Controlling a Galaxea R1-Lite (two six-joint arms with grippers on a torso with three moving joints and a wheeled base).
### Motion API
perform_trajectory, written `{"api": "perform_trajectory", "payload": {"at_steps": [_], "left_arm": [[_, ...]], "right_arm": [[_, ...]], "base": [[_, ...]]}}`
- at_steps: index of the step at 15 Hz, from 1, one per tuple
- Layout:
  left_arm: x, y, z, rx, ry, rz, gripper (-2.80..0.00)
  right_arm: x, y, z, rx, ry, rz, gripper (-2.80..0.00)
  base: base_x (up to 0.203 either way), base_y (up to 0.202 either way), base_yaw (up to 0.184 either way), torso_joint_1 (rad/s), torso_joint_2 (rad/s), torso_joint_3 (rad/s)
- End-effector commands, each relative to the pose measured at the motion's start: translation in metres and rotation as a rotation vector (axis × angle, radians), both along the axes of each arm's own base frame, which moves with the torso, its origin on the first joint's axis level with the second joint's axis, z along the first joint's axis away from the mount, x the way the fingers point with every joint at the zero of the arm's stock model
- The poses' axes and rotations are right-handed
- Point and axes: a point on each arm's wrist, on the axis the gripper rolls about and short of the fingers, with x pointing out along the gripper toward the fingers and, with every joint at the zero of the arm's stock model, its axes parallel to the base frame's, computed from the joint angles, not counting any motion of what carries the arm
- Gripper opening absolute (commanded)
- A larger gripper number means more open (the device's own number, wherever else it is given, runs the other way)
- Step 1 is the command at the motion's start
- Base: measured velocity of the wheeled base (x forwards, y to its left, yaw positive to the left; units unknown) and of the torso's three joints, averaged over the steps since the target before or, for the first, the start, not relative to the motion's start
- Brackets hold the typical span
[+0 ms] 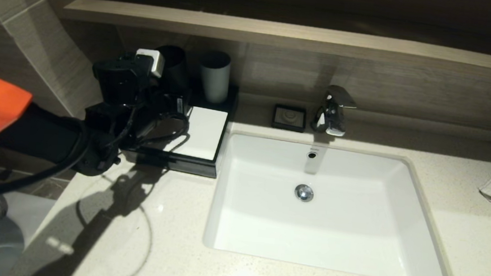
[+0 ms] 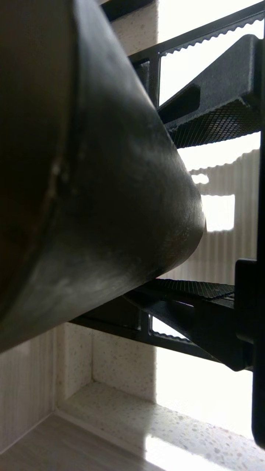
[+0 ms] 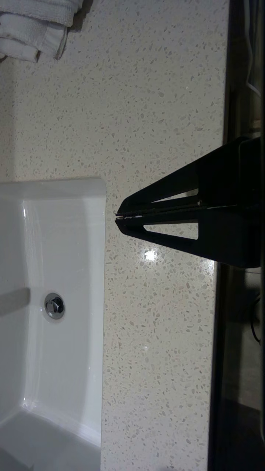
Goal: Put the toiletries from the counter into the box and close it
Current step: Pick up the cup, then place the cup on the storage box
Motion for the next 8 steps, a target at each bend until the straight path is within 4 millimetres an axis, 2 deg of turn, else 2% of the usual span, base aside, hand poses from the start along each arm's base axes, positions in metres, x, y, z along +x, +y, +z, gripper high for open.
{"api": "perform_trajectory", "payload": {"at_steps": [1, 8], "left_arm": [[0.005, -0.001, 0.000, -0.002, -0.007, 0.003, -2.80], [0.017, -0.002, -0.001, -0.002, -0.008, 0.009, -2.80]], "right_arm": [[0.000, 0.000, 0.000, 0.000, -0.001, 0.000, -2.80], [0.000, 0.000, 0.000, 0.000, -0.001, 0.000, -2.80]], "base": [[0.000, 0.000, 0.000, 0.000, 0.00, 0.000], [0.000, 0.000, 0.000, 0.000, 0.00, 0.000]]}}
